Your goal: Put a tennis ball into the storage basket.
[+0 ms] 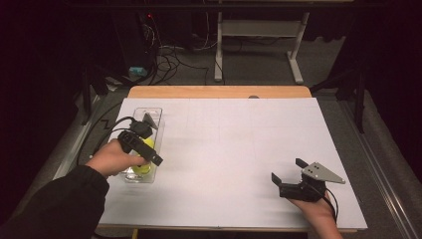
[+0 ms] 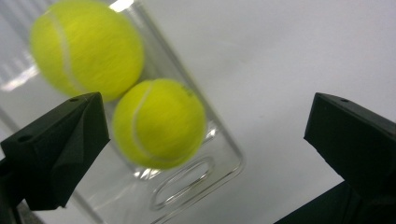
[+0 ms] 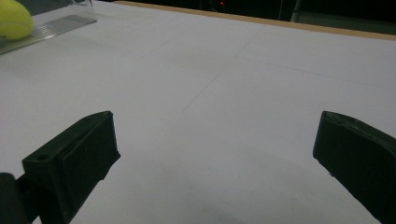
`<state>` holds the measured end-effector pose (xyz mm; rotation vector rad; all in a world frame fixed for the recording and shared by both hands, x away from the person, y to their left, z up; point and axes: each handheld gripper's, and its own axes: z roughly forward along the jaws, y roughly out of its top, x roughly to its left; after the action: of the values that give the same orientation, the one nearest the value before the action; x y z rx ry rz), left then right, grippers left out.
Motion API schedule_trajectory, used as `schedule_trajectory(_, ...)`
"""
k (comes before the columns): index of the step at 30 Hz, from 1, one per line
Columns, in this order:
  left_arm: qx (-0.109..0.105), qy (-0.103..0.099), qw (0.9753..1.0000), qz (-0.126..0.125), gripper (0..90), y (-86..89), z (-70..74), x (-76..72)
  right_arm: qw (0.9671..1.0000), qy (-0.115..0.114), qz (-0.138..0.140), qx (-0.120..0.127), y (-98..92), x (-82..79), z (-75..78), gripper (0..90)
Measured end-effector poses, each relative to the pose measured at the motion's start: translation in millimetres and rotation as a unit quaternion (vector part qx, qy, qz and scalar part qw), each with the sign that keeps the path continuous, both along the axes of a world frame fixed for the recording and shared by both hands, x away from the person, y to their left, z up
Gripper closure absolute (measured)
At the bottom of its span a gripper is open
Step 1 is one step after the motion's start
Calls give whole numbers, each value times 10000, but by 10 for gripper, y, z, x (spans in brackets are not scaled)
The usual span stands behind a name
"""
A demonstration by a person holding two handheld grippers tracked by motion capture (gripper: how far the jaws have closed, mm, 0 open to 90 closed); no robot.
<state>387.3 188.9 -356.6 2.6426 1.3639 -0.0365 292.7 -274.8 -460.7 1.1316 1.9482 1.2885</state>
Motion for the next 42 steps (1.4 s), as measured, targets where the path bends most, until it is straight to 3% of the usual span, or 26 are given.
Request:
schedule_trajectory(14,-186,103,9976,-659,5,-756,-247,-33,10000,-12,44,0,10,-10,7,1)
schedule_trajectory(21,-225,51,9964,-814,5,-963,-475,-109,10000,-22,49,-8,19,-19,9,1)
schedule_trajectory(25,-429,41,9958,-809,4,-1011,-629,-141,10000,-23,51,-10,19,-18,9,1)
schedule_trajectory(28,-658,-104,9953,-698,4,-1009,-741,-174,10000,-23,64,-9,24,-21,10,1)
schedule_trajectory(30,-783,-357,9943,-636,4,-1006,-799,-224,10000,-33,71,-16,25,-23,10,1)
schedule_trajectory(33,-1125,-642,9903,-512,4,-970,-862,-288,10000,-45,82,-31,28,-24,8,1)
schedule_trajectory(37,-1529,-1265,9793,-394,4,-901,-928,-396,9999,-44,102,-23,31,-26,7,1)
schedule_trajectory(38,-1694,-1405,9748,-374,4,-875,-942,-420,9999,-47,105,-16,32,-27,9,1)
schedule_trajectory(42,-2355,-1955,9518,-218,5,-764,-996,-506,9999,-47,123,40,43,-41,18,1)
